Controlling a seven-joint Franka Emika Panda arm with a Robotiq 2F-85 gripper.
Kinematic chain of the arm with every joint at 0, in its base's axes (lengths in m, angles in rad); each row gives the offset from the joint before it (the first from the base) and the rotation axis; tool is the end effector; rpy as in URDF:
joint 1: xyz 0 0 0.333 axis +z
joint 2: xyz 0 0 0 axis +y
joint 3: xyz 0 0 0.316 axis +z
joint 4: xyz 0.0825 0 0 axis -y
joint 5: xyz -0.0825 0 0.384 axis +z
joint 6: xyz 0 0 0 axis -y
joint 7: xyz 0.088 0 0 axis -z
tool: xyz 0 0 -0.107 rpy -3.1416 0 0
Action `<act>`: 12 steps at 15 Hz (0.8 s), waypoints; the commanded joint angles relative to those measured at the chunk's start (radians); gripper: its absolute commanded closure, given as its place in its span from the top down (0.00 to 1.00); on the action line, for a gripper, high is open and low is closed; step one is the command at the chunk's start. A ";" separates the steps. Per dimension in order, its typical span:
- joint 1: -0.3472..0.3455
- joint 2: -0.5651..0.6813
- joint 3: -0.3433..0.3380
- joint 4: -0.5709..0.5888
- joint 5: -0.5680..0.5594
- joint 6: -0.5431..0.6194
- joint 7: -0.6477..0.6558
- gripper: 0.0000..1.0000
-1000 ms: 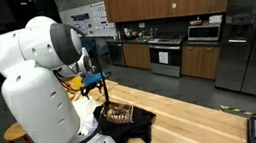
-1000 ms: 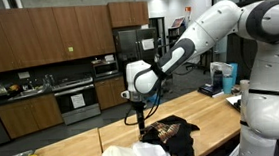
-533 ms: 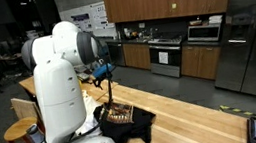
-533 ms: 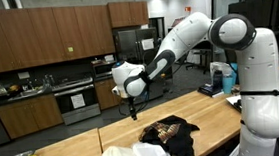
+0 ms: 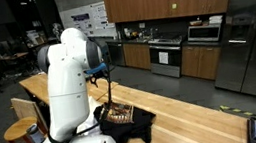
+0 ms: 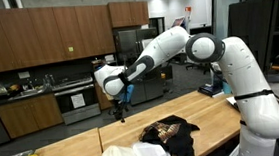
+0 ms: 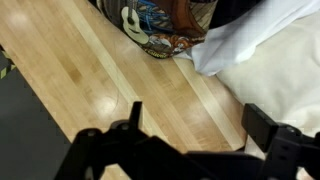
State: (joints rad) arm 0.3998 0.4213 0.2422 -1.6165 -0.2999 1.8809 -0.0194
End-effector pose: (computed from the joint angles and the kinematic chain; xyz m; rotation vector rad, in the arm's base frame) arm 0.5486 0.3602 0.3768 2.7170 1.0858 -0.1162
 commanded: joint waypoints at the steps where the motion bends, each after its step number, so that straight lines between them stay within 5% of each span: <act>1: 0.006 0.009 -0.001 0.019 0.005 -0.011 0.009 1.00; 8: 0.007 0.079 0.003 0.101 0.193 -0.130 0.167 1.00; 12: 0.018 0.056 0.003 0.022 0.220 -0.260 0.162 1.00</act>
State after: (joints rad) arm 0.4115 0.4954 0.2441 -1.5596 -0.0954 1.7038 0.1262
